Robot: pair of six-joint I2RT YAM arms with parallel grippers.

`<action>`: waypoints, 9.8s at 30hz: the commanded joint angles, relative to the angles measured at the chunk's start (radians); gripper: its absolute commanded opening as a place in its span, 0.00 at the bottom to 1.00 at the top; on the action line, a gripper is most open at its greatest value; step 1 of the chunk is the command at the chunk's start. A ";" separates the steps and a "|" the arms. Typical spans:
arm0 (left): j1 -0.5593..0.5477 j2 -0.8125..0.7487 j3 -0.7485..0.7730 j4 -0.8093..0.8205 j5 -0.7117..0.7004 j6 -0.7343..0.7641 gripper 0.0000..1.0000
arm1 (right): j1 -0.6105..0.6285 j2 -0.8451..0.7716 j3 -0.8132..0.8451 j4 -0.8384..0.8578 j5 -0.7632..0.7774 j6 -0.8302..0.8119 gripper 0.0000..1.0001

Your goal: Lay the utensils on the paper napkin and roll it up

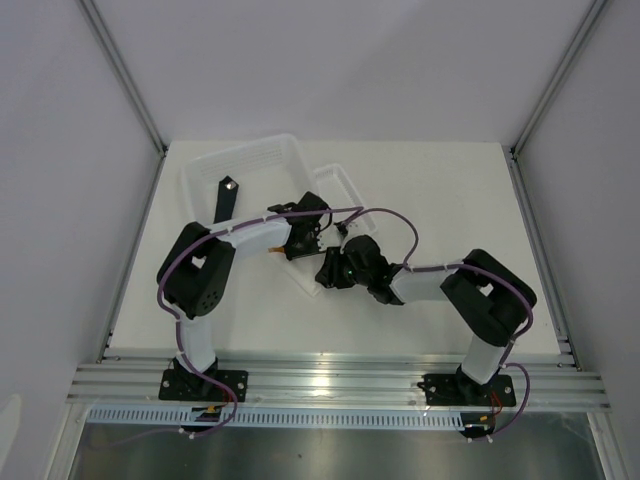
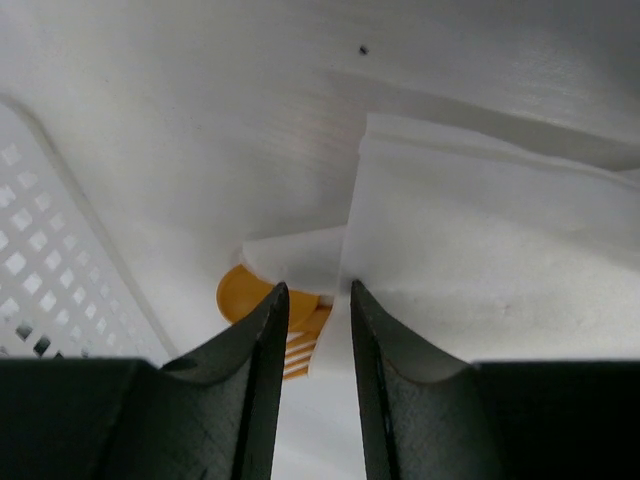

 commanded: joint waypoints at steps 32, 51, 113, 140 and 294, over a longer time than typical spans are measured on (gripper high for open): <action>-0.005 0.036 0.005 -0.051 0.013 0.000 0.35 | -0.089 0.128 -0.157 0.300 -0.048 0.472 0.45; -0.002 0.036 0.007 -0.051 0.012 -0.014 0.35 | -0.046 0.193 -0.117 0.333 0.014 0.480 0.49; 0.143 -0.278 0.105 -0.233 0.096 -0.134 0.41 | 0.035 0.148 -0.068 0.391 0.023 0.201 0.00; 0.345 -0.691 -0.057 -0.307 0.285 -0.259 0.42 | 0.052 -0.081 -0.050 0.419 -0.054 -0.026 0.00; 0.305 -1.143 0.142 0.061 0.777 -0.582 0.01 | 0.225 -0.284 0.568 0.373 -0.290 -0.433 0.39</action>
